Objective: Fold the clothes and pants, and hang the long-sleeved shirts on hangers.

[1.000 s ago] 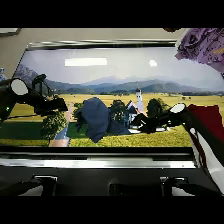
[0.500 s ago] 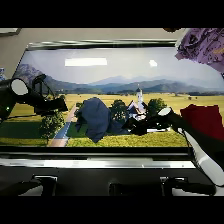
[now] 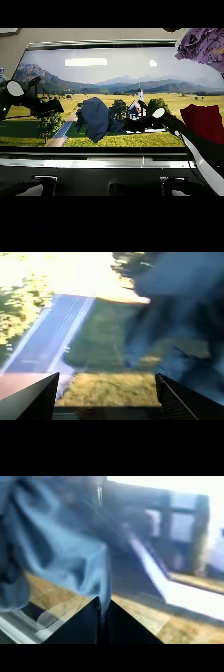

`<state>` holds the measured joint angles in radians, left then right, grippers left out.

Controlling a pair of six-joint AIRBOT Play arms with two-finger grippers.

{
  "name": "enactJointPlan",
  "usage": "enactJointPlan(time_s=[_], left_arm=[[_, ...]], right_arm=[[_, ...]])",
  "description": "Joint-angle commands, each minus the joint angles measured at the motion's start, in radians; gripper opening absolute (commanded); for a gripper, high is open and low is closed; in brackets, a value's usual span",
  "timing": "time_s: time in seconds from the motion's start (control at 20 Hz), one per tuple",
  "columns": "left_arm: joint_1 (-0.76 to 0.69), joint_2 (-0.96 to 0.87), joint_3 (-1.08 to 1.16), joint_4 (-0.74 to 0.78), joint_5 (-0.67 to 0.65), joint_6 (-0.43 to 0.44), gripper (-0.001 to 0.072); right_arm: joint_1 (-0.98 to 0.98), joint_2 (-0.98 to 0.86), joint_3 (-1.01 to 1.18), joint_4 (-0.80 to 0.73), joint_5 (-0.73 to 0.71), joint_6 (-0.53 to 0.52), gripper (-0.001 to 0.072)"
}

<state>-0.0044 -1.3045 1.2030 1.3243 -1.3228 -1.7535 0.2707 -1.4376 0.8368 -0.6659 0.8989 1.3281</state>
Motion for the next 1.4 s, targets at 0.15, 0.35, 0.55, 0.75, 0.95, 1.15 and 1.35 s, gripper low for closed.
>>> enactJointPlan(time_s=[0.15, 0.35, 0.55, 0.75, 0.95, 1.15, 1.35], left_arm=[[0.153, -0.008, -0.366, -0.51, 0.263, 0.363, 0.072], [0.108, -0.022, -0.529, -0.748, 0.325, 0.571, 0.072], [0.041, -0.051, -0.54, -0.76, 0.394, 0.576, 0.072], [0.023, -0.098, -0.531, -0.77, 0.423, 0.576, 0.0017], [0.098, 0.002, -0.36, -0.75, 0.37, 0.541, 0.0012], [0.232, 0.166, 0.008, -0.562, 0.282, 0.378, 0.0012], [0.327, 0.248, 0.419, -0.485, 0.164, 0.312, 0.0013]], right_arm=[[0.004, 0.13, 0.001, -0.061, 0.053, 0.045, 0.0031], [0.004, 0.13, 0.001, -0.072, 0.049, 0.099, 0.0031], [0.004, 0.13, 0.001, -0.072, 0.045, 0.103, 0.0031], [0.004, 0.132, 0.004, -0.076, 0.04, 0.123, 0.003], [0.004, 0.159, 0.207, -0.333, 0.072, 0.211, 0.0029], [0.004, 0.186, 0.66, -0.819, 0.192, 0.511, 0.0029], [0.004, 0.186, 1.099, -1.063, 0.317, 0.528, 0.003]])
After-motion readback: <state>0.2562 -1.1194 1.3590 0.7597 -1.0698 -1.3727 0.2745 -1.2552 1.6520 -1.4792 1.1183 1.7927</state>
